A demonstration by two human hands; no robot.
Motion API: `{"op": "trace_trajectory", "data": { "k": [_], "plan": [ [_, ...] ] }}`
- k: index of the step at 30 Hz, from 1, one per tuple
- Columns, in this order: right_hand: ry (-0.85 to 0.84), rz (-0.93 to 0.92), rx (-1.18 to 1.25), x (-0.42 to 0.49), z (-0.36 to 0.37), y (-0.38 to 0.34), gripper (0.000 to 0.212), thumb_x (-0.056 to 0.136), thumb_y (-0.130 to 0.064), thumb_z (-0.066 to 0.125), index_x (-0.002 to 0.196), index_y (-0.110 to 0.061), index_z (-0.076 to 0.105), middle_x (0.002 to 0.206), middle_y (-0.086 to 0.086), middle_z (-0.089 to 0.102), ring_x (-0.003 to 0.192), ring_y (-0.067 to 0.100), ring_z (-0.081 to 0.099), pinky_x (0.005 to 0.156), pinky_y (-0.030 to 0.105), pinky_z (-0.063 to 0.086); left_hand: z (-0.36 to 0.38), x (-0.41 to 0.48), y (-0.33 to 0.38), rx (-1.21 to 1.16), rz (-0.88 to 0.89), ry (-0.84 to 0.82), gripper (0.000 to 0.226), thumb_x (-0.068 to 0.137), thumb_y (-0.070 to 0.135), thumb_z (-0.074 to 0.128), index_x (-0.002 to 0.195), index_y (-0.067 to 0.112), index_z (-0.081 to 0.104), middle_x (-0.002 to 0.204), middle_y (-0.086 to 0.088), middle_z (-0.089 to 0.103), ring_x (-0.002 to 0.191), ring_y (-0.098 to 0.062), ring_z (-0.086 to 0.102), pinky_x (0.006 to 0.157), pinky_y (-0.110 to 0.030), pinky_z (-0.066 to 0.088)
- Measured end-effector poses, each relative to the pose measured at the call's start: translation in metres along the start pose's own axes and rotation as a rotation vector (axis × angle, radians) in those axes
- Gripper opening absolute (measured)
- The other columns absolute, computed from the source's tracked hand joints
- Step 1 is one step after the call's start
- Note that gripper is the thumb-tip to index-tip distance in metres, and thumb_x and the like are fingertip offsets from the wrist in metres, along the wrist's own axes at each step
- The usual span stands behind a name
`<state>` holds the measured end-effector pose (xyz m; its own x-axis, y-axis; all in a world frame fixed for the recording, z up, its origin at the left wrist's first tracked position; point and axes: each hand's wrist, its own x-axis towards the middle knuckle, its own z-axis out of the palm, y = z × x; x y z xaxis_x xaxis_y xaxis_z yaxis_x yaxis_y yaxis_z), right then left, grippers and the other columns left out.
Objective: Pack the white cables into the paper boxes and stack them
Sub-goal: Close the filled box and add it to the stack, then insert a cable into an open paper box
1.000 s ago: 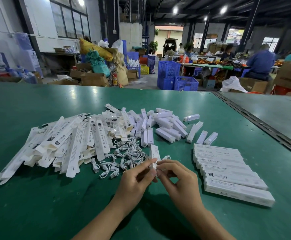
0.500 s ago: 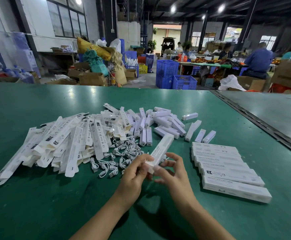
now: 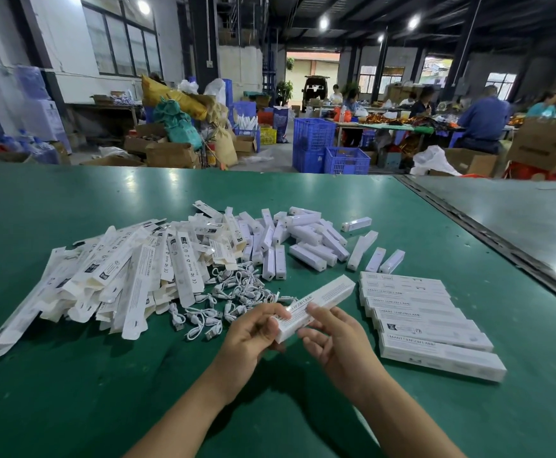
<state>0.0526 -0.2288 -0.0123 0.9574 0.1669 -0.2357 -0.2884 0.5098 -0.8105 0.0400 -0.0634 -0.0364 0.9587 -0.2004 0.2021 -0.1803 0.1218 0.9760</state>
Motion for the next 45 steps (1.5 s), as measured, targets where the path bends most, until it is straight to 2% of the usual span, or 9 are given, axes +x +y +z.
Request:
{"op": "trace_trajectory", "data": {
  "k": [8, 14, 22, 27, 29, 34, 38, 42, 45],
  "plan": [
    [0.113, -0.001, -0.049, -0.012, 0.01, 0.005, 0.029, 0.097, -0.018, 0.056, 0.121, -0.005, 0.047, 0.113, 0.025, 0.064, 0.061, 0.029, 0.071, 0.05, 0.028, 0.055, -0.003, 0.004, -0.002, -0.017, -0.036, 0.013, 0.054, 0.074, 0.069, 0.071, 0.114, 0.033, 0.074, 0.123, -0.005, 0.069, 0.11, -0.033, 0.064, 0.086, -0.039, 0.056],
    [0.303, -0.115, 0.073, -0.034, -0.006, 0.013, 0.022, 0.098, -0.019, 0.057, 0.114, -0.008, 0.047, 0.103, 0.017, 0.07, 0.069, 0.029, 0.073, 0.051, 0.03, 0.055, 0.004, 0.002, -0.003, 0.08, -0.024, -0.015, 0.064, 0.076, 0.073, 0.064, 0.115, 0.023, 0.069, 0.095, -0.004, 0.075, 0.076, -0.017, 0.067, 0.073, -0.026, 0.054],
    [0.48, -0.162, 0.112, -0.066, -0.047, 0.006, 0.034, 0.102, -0.009, 0.046, 0.13, 0.011, 0.044, 0.098, 0.024, 0.063, 0.071, 0.024, 0.064, 0.06, 0.031, 0.053, 0.003, 0.003, -0.008, 0.038, -0.073, -0.068, 0.058, 0.081, 0.056, 0.062, 0.12, 0.013, 0.061, 0.088, -0.004, 0.072, 0.073, -0.015, 0.063, 0.072, -0.027, 0.052],
    [0.411, -0.171, 0.202, -0.08, -0.072, -0.006, 0.019, 0.099, 0.015, 0.033, 0.097, 0.018, 0.052, 0.116, 0.039, 0.054, 0.105, 0.033, 0.063, 0.08, 0.024, 0.058, 0.0, 0.006, -0.011, 0.019, -0.116, -0.103, 0.061, 0.08, 0.06, 0.062, 0.121, 0.016, 0.061, 0.089, -0.003, 0.072, 0.074, -0.015, 0.062, 0.073, -0.028, 0.052],
    [0.434, -0.128, 0.286, -0.084, -0.067, -0.015, 0.025, 0.099, 0.008, 0.042, 0.083, 0.0, 0.059, 0.103, 0.024, 0.065, 0.089, 0.012, 0.068, 0.071, 0.007, 0.052, 0.0, 0.006, -0.011, 0.011, -0.122, -0.102, 0.063, 0.079, 0.062, 0.063, 0.122, 0.016, 0.061, 0.089, -0.004, 0.072, 0.075, -0.016, 0.062, 0.073, -0.028, 0.052],
    [0.453, -0.172, 0.041, -0.081, -0.069, -0.003, 0.011, 0.097, 0.007, 0.044, 0.104, 0.006, 0.052, 0.091, 0.022, 0.059, 0.057, 0.013, 0.07, 0.054, 0.019, 0.057, -0.002, 0.005, -0.013, 0.012, -0.126, -0.107, 0.062, 0.079, 0.062, 0.063, 0.122, 0.017, 0.062, 0.09, -0.005, 0.072, 0.076, -0.016, 0.062, 0.073, -0.027, 0.052],
    [0.548, -0.233, -0.107, -0.074, -0.07, 0.003, 0.025, 0.093, 0.015, 0.047, 0.113, 0.0, 0.05, 0.1, 0.025, 0.056, 0.086, 0.031, 0.064, 0.062, 0.029, 0.061, -0.002, 0.005, -0.012, 0.014, -0.129, -0.109, 0.06, 0.081, 0.061, 0.063, 0.122, 0.018, 0.062, 0.091, -0.005, 0.071, 0.075, -0.016, 0.061, 0.073, -0.026, 0.051],
    [0.499, -0.308, -0.71, -0.073, -0.062, 0.006, 0.032, 0.087, 0.004, 0.065, 0.109, -0.019, 0.063, 0.106, 0.008, 0.064, 0.098, 0.02, 0.061, 0.082, 0.026, 0.045, -0.002, 0.006, -0.012, 0.003, -0.132, -0.108, 0.061, 0.08, 0.06, 0.063, 0.123, 0.016, 0.061, 0.09, -0.006, 0.07, 0.074, -0.016, 0.06, 0.071, -0.027, 0.05],
    [0.464, -0.299, -0.827, -0.072, -0.06, 0.008, 0.043, 0.086, -0.003, 0.068, 0.125, -0.017, 0.058, 0.112, 0.005, 0.062, 0.106, 0.018, 0.058, 0.092, 0.026, 0.04, -0.002, 0.005, -0.012, 0.005, -0.13, -0.111, 0.061, 0.08, 0.061, 0.063, 0.123, 0.016, 0.061, 0.09, -0.006, 0.07, 0.074, -0.016, 0.06, 0.072, -0.026, 0.05]
  ]
}}
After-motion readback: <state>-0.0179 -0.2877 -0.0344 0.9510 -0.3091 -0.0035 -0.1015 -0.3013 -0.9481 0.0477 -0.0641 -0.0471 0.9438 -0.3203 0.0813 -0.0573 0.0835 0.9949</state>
